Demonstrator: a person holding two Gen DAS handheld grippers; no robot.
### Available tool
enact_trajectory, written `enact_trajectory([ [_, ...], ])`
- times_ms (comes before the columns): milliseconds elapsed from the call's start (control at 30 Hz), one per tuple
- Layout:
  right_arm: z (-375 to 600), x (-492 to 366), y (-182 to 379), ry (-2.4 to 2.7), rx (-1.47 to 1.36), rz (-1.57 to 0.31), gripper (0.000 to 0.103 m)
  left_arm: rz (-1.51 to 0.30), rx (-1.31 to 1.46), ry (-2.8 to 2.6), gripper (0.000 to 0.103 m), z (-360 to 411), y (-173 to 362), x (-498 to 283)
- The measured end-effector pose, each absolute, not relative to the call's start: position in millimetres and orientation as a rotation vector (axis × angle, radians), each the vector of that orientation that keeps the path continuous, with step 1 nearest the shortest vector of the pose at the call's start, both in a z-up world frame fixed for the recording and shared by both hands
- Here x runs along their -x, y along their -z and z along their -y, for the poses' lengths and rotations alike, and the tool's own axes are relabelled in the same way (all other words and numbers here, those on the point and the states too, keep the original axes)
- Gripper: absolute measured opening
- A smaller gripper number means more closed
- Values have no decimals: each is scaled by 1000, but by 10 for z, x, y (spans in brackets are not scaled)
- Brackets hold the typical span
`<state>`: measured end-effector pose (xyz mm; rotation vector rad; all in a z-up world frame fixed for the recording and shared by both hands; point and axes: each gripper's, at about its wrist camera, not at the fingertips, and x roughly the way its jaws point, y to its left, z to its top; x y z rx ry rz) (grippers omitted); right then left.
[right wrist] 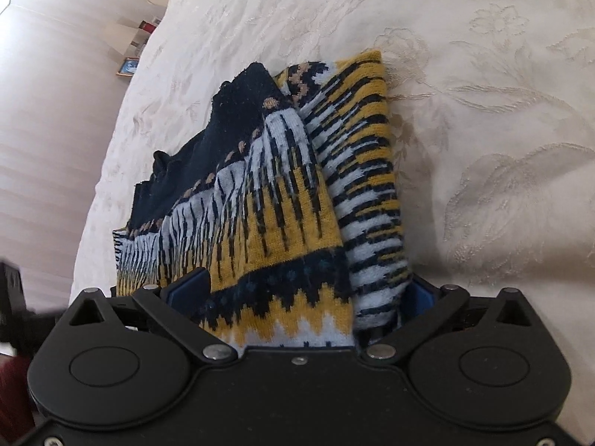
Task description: Fold small clothes
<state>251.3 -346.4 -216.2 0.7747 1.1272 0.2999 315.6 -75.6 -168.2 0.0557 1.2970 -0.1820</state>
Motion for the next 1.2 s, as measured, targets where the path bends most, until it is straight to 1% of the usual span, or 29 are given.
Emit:
enact_trajectory([
  [200, 3524, -2539, 2171, -321, -793, -1145, 103, -1320, -119, 121, 86, 890, 1945, -3581],
  [333, 3580, -2584, 2195, -355, -818, -1139, 103, -1353, -151, 106, 97, 988, 2101, -3767],
  [433, 3588, -2623, 2221, -377, -836, -1119, 103, -1351, -171, 111, 103, 1031, 2165, -3825],
  [600, 3554, -2720, 2227, -401, -856, -1083, 103, -1352, -155, 131, 103, 1012, 2242, -3945],
  [633, 3543, -2742, 2225, -404, -855, -1077, 101, -1350, -155, 135, 103, 1003, 2248, -3954],
  [667, 3529, -2763, 2219, -404, -853, -1070, 99, -1348, -154, 138, 103, 961, 2229, -3956],
  [700, 3517, -2782, 2212, -403, -852, -1065, 87, -1345, -150, 142, 103, 897, 2215, -3920],
  [733, 3502, -2804, 2206, -395, -850, -1068, 71, -1343, -146, 146, 103, 877, 2203, -3903],
  [767, 3490, -2825, 2202, -375, -841, -1079, 64, -1338, -139, 150, 103, 762, 2172, -3767],
  [800, 3474, -2843, 2194, -359, -830, -1089, 55, -1334, -132, 154, 101, 694, 2144, -3733],
  [833, 3458, -2855, 2173, -359, -815, -1095, 51, -1327, -123, 160, 96, 644, 2101, -3700],
  [867, 3438, -2861, 2137, -357, -790, -1096, 48, -1318, -114, 163, 93, 589, 2050, -3660],
  [900, 3409, -2860, 2080, -352, -755, -1097, 42, -1312, -105, 164, 86, 568, 1995, -3639],
  [933, 3392, -2859, 2036, -346, -729, -1098, 37, -1307, -92, 165, 83, 507, 1951, -3604],
  [1033, 3342, -2826, 1878, -301, -691, -1097, 30, -1290, -55, 144, 83, 272, 1821, -3469],
  [1200, 3135, -2783, 1576, -263, -661, -1074, 29, -1239, -43, 120, 83, -222, 1631, -3146],
])
